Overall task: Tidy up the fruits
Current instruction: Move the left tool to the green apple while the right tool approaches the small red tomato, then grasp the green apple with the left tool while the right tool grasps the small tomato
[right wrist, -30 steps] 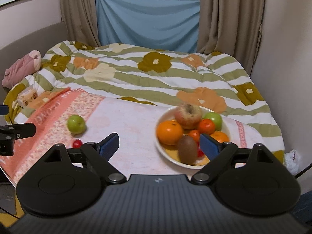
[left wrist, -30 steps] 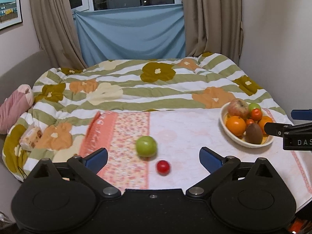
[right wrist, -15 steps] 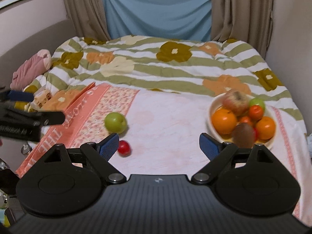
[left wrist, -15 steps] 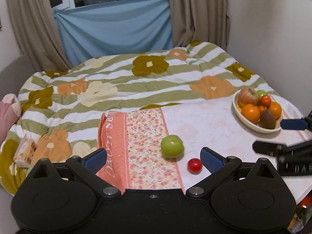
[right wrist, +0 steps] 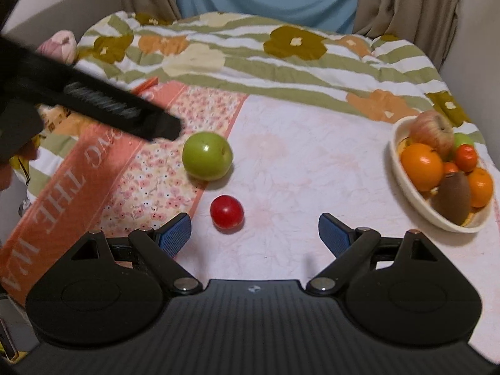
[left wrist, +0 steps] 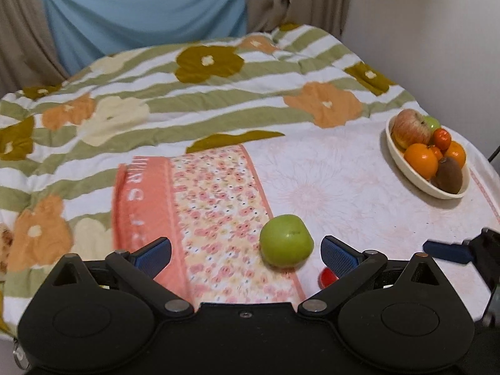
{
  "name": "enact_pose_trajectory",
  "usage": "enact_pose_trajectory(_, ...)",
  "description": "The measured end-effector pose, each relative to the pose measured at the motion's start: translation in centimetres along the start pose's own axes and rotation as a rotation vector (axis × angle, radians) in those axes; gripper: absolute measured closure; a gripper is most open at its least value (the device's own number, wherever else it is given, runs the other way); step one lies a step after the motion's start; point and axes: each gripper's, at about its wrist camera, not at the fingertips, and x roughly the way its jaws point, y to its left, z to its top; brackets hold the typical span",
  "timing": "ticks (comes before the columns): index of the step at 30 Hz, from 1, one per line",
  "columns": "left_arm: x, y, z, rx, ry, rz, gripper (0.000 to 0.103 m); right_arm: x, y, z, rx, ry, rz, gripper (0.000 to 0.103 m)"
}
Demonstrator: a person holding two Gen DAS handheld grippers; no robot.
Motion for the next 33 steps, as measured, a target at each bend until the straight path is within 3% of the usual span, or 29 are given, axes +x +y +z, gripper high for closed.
enact_pose_trajectory(6,4.0,-0.1,0.6,-0.025,0.070,-0.057,0.007,2.7,0.5,-0.9,0.012,0.038,0.005,0.006)
enact_pose_trajectory(15,5.9,-0.8,1.0,-0.055,0.108,-0.102,0.019,4.1,0.6,-0.8,0.015,0.051,0.033,0.013)
enact_pose_trajectory(20,6.9,-1.2,0.8,-0.075,0.135,-0.149,0.046,4.7,0.7,-0.7,0.010,0.064,0.041,0.026)
enact_pose_trajectory(28,6.3,-1.4,0.2,-0.035,0.130,-0.134,0.046,5.1,1.1,-0.3,-0.025,0.052,0.046,0.033)
enact_pose_trajectory(33,5.7,-0.6,-0.6,-0.019,0.127,-0.110,0.046,5.8,1.2,0.0,-0.053,0.055,0.050,0.048)
